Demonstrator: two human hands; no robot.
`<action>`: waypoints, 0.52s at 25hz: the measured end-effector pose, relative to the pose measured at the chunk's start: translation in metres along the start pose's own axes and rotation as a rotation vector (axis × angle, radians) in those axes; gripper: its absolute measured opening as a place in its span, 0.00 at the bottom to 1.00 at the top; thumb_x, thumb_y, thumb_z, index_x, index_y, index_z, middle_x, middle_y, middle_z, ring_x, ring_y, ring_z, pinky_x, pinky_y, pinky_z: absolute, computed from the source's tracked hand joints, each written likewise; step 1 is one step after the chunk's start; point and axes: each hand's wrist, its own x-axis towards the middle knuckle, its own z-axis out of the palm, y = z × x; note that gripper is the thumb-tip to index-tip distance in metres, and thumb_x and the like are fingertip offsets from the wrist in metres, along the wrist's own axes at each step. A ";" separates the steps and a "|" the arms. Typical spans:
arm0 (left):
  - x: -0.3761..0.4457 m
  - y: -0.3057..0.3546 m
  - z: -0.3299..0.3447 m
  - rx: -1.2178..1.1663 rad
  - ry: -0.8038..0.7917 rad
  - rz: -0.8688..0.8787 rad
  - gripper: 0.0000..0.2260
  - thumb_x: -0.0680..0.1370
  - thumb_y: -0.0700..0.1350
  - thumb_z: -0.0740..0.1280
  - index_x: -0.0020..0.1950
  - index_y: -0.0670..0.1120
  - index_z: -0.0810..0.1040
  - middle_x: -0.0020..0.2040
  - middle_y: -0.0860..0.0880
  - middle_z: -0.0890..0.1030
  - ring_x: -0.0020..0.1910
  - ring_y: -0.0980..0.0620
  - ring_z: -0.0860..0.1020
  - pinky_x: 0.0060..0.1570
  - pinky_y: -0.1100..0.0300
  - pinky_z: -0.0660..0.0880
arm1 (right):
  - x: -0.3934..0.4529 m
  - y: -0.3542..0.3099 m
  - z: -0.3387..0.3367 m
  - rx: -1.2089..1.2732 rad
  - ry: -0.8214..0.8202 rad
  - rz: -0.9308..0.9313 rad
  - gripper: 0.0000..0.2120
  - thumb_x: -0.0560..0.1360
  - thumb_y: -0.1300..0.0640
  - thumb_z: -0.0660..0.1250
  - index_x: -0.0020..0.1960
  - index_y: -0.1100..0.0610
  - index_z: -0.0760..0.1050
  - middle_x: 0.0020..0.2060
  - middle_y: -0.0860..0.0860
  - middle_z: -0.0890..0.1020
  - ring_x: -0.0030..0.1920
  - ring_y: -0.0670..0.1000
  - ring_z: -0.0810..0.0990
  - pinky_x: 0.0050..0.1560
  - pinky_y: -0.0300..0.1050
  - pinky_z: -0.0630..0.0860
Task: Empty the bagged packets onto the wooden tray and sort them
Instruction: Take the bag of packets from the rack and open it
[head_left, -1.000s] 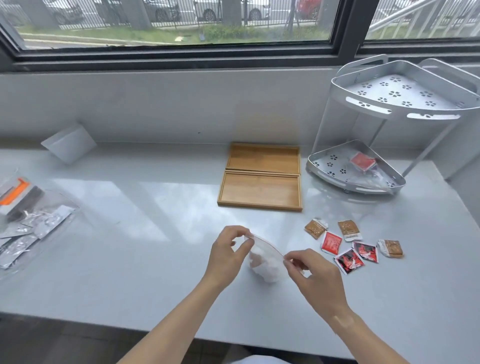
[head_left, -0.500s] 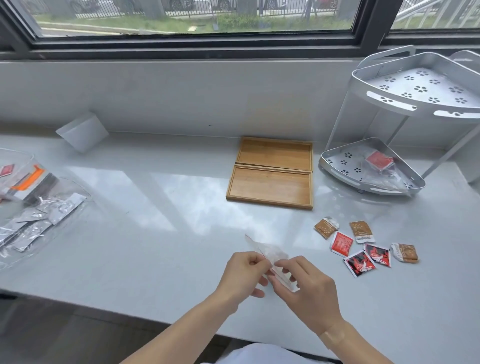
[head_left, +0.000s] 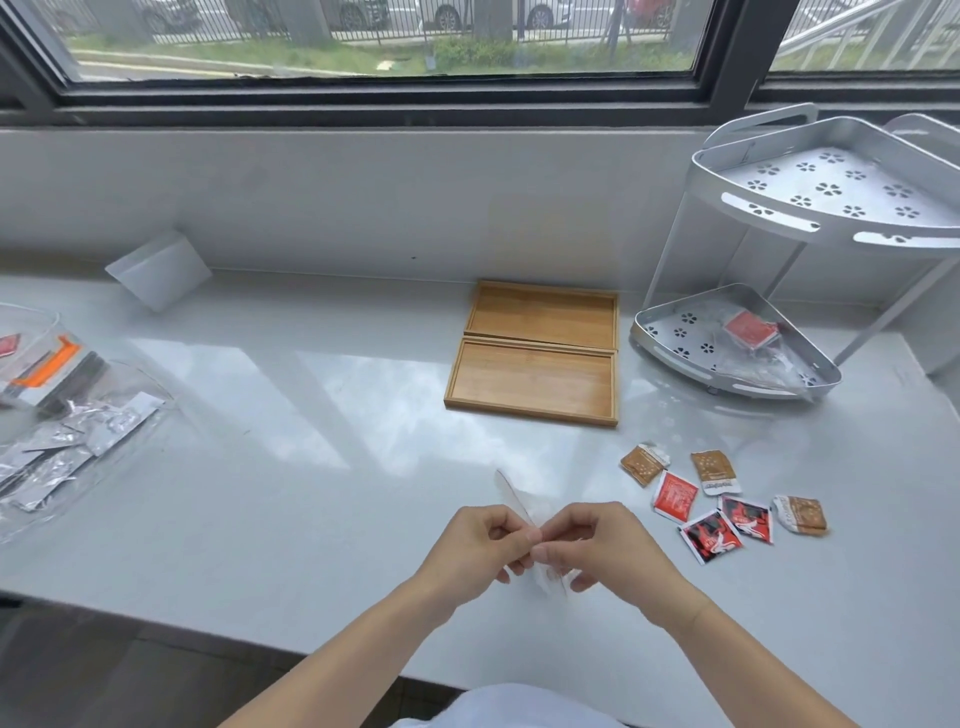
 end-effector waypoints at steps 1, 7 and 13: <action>0.000 0.000 -0.001 0.006 -0.017 0.014 0.07 0.76 0.47 0.71 0.40 0.46 0.82 0.34 0.51 0.84 0.35 0.56 0.81 0.35 0.66 0.75 | 0.001 -0.001 -0.004 0.033 -0.027 0.039 0.06 0.65 0.53 0.78 0.40 0.54 0.84 0.36 0.51 0.87 0.36 0.47 0.85 0.34 0.40 0.79; 0.002 -0.002 -0.003 0.060 -0.080 0.035 0.05 0.77 0.45 0.70 0.42 0.47 0.82 0.37 0.50 0.85 0.38 0.55 0.82 0.39 0.63 0.76 | 0.001 -0.005 -0.010 -0.004 -0.072 0.097 0.07 0.69 0.55 0.74 0.40 0.60 0.82 0.35 0.54 0.86 0.36 0.52 0.86 0.32 0.40 0.79; 0.001 0.005 -0.004 0.258 -0.104 0.060 0.06 0.77 0.47 0.66 0.43 0.47 0.80 0.37 0.53 0.82 0.39 0.57 0.79 0.39 0.61 0.76 | -0.003 -0.014 -0.001 -0.570 0.006 -0.113 0.09 0.72 0.46 0.62 0.38 0.49 0.76 0.33 0.45 0.82 0.34 0.46 0.82 0.37 0.46 0.78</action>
